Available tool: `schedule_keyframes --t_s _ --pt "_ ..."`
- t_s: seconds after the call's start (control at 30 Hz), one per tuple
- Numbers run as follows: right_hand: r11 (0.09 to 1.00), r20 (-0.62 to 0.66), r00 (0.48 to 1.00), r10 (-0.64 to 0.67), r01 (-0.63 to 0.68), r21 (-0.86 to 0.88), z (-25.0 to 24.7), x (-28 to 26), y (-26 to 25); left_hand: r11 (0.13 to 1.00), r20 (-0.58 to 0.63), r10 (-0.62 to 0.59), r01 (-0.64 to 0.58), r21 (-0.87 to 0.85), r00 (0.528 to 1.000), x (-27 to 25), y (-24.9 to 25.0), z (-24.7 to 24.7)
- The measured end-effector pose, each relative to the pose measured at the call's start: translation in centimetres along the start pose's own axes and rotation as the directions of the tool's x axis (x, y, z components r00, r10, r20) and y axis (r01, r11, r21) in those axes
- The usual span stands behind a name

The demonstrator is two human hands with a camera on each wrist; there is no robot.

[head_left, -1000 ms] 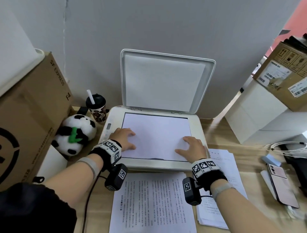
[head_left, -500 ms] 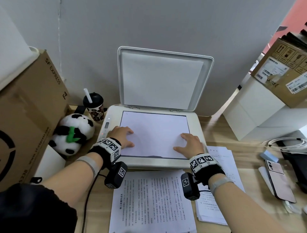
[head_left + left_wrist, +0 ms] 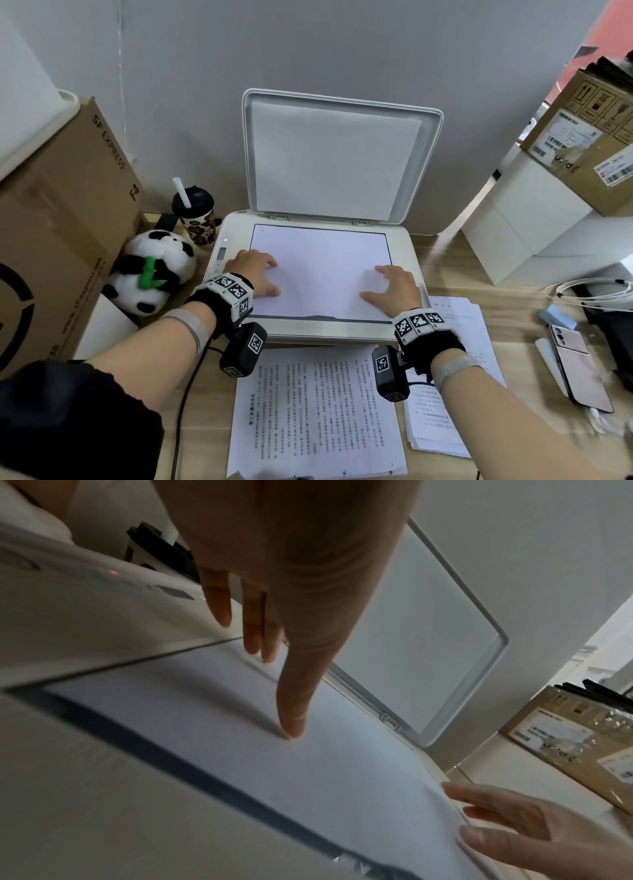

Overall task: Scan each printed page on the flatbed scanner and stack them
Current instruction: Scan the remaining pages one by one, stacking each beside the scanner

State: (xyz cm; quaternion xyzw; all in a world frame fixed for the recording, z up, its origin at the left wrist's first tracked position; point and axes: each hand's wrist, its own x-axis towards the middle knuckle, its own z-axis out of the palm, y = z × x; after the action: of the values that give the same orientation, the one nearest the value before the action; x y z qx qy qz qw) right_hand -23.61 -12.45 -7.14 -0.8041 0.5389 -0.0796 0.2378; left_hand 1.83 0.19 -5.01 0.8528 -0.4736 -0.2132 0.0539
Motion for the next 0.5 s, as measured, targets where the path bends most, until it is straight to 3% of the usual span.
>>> schedule_keyframes --t_s 0.1,0.23,0.27,0.33,0.4,0.5 --pt "0.932 -0.123 0.987 0.102 -0.052 0.358 -0.2 0.6 0.5 0.993 -0.074 -0.009 0.0 -0.115 0.997 0.7 0.3 -1.4" --pt "0.726 -0.078 0.956 0.281 -0.159 0.669 -0.5 1.3 1.2 0.886 -0.109 -0.11 0.047 -0.462 0.988 3.4 1.0 -4.8" --pt "0.669 -0.081 0.94 0.332 -0.175 0.722 -0.5 1.5 1.5 0.817 -0.088 -0.147 0.07 -0.573 0.985 4.3 1.1 -5.8" --pt "0.531 -0.057 0.902 0.427 -0.2 0.823 -0.6 2.0 2.1 0.595 -0.017 -0.233 0.128 -0.794 0.972 5.5 1.6 -7.6" --pt "0.414 -0.021 0.873 0.487 -0.21 0.886 -0.7 2.2 2.8 0.395 0.022 -0.301 0.146 -0.907 0.953 6.5 1.8 -8.9" --pt "0.309 0.01 0.848 0.53 -0.204 0.929 -1.0 2.1 3.2 0.311 -0.028 -0.309 0.073 -0.948 0.951 7.5 2.0 -10.8"
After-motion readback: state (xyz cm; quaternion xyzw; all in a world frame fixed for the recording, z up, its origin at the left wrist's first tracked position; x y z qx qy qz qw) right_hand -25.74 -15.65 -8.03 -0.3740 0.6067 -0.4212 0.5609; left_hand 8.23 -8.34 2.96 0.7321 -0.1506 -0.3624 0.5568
